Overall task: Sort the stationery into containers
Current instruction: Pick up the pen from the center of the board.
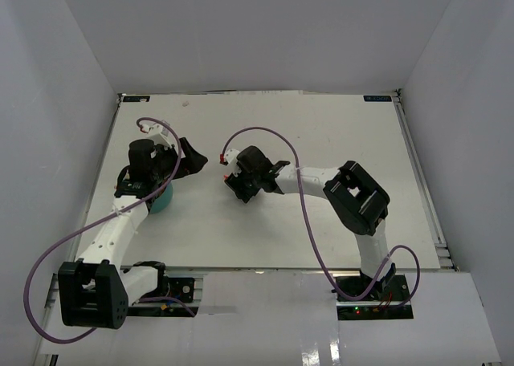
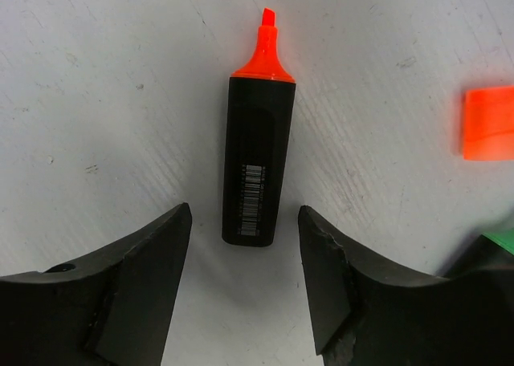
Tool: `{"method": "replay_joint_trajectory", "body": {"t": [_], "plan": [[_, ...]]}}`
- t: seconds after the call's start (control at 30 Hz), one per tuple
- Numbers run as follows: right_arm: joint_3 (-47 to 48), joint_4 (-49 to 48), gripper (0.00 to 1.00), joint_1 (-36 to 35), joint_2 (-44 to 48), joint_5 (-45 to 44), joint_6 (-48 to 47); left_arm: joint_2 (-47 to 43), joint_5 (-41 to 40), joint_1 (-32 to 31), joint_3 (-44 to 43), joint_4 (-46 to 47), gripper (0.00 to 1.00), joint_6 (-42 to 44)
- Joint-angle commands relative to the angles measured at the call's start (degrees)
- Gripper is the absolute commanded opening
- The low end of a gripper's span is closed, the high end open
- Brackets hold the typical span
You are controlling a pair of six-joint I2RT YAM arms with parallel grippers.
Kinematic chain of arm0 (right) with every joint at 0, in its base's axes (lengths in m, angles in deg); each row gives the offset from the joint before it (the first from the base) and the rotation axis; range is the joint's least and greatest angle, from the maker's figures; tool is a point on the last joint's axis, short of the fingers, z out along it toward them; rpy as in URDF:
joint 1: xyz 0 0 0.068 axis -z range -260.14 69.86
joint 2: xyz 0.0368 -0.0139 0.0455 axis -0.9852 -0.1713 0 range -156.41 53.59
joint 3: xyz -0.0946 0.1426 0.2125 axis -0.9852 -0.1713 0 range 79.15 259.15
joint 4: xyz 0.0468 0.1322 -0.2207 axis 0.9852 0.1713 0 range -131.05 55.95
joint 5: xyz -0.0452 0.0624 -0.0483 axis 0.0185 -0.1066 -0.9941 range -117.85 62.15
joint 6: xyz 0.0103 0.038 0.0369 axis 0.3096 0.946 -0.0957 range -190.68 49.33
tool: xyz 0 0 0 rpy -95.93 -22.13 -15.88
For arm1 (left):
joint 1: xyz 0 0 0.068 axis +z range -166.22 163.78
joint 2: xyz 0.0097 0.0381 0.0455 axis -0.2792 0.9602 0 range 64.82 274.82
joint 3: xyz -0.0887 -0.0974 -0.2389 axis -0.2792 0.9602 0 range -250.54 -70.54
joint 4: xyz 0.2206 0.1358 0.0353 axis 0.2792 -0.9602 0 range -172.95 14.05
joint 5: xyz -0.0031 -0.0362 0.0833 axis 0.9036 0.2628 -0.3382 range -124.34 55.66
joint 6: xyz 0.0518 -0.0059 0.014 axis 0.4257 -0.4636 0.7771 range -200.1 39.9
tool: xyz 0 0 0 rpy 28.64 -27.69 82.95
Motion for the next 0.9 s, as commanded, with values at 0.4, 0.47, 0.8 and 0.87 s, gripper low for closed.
{"method": "replay_joint_trajectory", "body": {"t": [0.4,0.47,0.8,0.87], "plan": [[-5.6,-4.2,0.21,0.3,4.3,0.4,1.5,0.9,4.4,-0.2,0.7,0.7,0.98,-1.6],[-7.9,-6.3,0.15,0.2,6.4,0.7,2.4,1.0,5.0,-0.2,0.7,0.6,0.98,-1.8],[-20.8,-15.4,0.08,-0.1,22.3,-0.5,10.4,-2.7,10.4,-2.0,1.5,-0.2,0.93,-9.3],[-22.7,-18.2,0.08,-0.4,25.1,-0.9,11.9,-3.3,9.5,-3.6,1.1,-0.1,0.9,-11.2]]}}
